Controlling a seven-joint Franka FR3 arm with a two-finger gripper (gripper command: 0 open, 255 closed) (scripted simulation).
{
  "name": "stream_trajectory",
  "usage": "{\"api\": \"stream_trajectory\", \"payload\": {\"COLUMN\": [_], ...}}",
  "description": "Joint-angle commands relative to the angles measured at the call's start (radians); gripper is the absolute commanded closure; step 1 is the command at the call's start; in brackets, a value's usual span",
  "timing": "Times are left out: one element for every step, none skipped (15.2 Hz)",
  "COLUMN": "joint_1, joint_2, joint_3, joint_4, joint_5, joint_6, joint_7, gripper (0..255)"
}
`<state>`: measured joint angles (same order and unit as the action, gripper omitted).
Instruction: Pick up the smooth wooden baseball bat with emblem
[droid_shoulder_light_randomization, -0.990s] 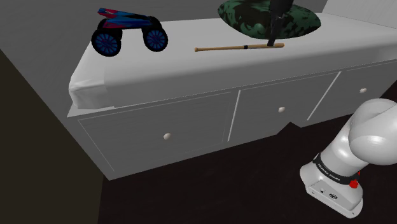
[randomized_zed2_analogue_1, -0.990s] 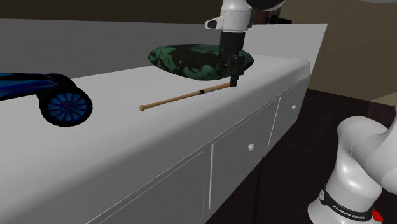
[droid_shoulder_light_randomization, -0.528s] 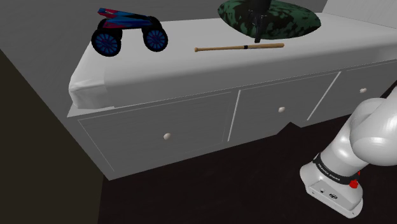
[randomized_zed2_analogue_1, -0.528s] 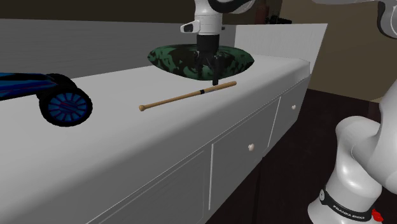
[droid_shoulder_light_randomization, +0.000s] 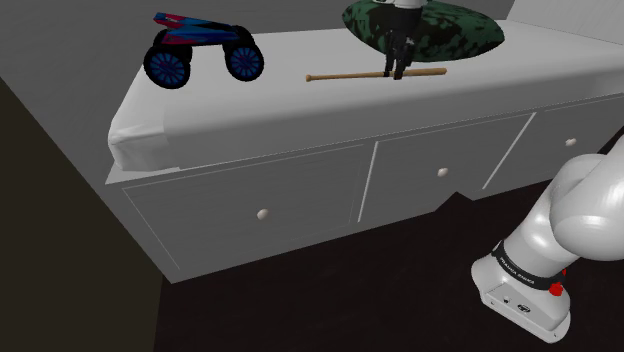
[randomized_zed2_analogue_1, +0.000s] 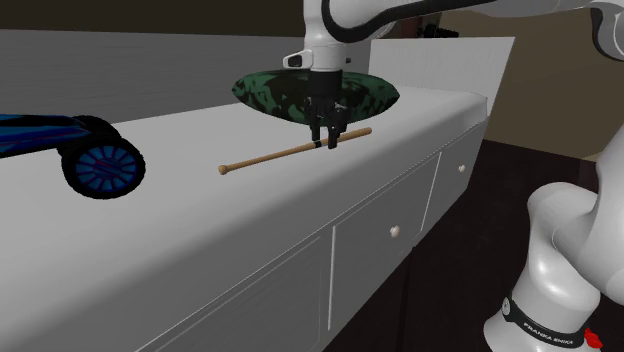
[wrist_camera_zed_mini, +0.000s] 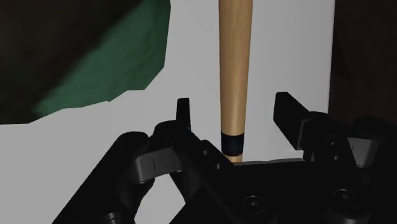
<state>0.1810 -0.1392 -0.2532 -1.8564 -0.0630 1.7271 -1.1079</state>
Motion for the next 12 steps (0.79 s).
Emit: {"api": "stream_trajectory", "payload": {"joint_1": [0.0,0.0,0.0,0.0,0.0,0.0,0.0,0.0,0.0,0.0,0.0,0.0], "joint_2": [-0.001,-0.002,-0.001,-0.002,-0.002,-0.002,-0.002,-0.002,0.0,0.001,0.002,0.004], "joint_3": [0.0,0.0,0.0,0.0,0.0,0.0,0.0,0.0,0.0,0.0,0.0,0.0], "joint_4": [-0.004,-0.005,-0.005,-0.005,-0.005,-0.005,-0.005,-0.005,-0.003,0.012,0.026,0.042], "joint_5": [0.0,0.0,0.0,0.0,0.0,0.0,0.0,0.0,0.0,0.0,0.001,0.001], "joint_6": [0.003,0.003,0.004,0.004,0.004,0.004,0.004,0.004,0.003,-0.01,-0.024,-0.038], "joint_7": [0.001,0.001,0.001,0.001,0.001,0.001,0.001,0.001,0.0,-0.001,-0.001,-0.002], "gripper": [255,255,255,255,255,255,255,255,255,255,255,255]}}
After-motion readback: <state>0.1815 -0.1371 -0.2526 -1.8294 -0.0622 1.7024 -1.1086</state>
